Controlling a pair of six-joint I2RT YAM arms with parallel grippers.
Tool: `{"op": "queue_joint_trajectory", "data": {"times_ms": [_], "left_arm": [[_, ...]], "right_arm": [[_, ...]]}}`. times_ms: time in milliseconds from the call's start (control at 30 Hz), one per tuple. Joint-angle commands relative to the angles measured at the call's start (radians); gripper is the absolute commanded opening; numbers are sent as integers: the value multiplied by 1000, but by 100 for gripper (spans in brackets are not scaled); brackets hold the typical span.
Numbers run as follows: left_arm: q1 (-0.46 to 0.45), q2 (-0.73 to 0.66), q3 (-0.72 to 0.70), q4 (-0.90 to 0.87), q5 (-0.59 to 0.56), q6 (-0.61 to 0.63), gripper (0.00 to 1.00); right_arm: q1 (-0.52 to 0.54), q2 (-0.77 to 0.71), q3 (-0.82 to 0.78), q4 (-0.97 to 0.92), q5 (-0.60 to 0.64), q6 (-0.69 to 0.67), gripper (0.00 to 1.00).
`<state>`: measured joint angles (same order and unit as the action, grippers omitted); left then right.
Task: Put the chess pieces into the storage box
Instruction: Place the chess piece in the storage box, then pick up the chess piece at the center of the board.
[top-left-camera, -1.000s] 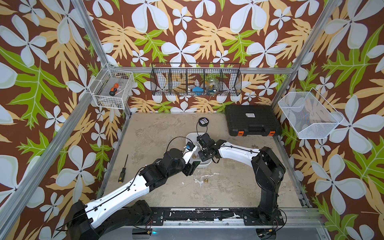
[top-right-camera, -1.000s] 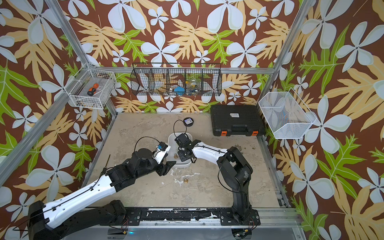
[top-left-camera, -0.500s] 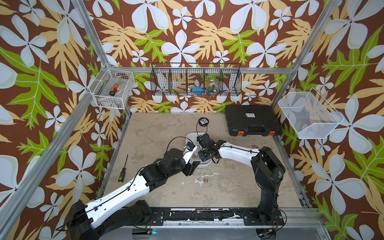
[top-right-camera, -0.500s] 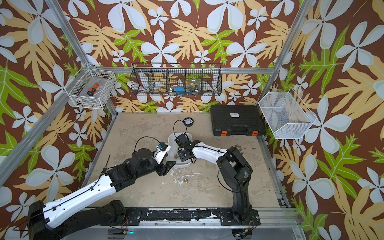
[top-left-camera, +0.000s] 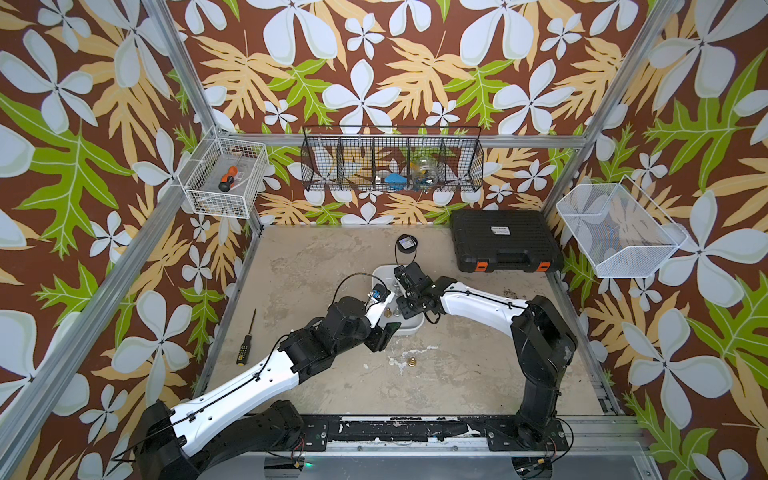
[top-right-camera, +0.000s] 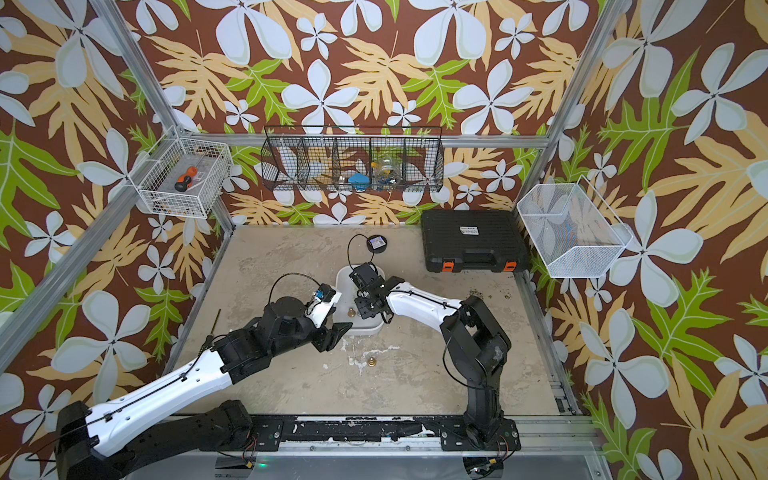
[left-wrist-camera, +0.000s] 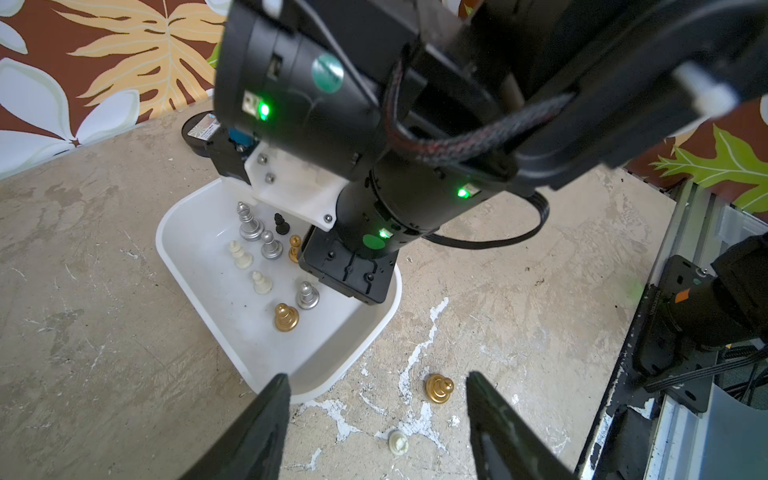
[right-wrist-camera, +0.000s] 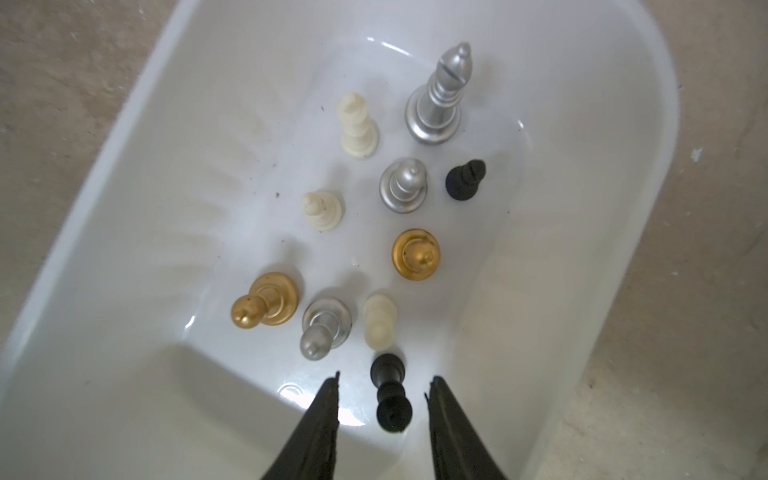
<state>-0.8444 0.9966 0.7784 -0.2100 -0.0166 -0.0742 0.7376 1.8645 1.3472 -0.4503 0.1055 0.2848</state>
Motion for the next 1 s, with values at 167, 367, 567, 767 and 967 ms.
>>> {"op": "queue_joint_trajectory", "data": {"times_ms": [167, 367, 567, 767, 967], "left_arm": [[1, -24, 21, -13, -16, -58, 69], [1, 1, 77, -111, -22, -198, 64], [-3, 109, 140, -255, 18, -286, 50], [-52, 142, 110, -271, -3, -376, 49], [-82, 248, 137, -324, 6, -427, 44]], "right_arm": [[5, -200, -47, 9, -29, 19, 44], [5, -499, -306, 185, -176, 26, 45], [9, -830, -680, 456, -308, -33, 47], [11, -1133, -987, 659, -349, -48, 51], [16, -1233, -1160, 809, -351, -9, 52]]}}
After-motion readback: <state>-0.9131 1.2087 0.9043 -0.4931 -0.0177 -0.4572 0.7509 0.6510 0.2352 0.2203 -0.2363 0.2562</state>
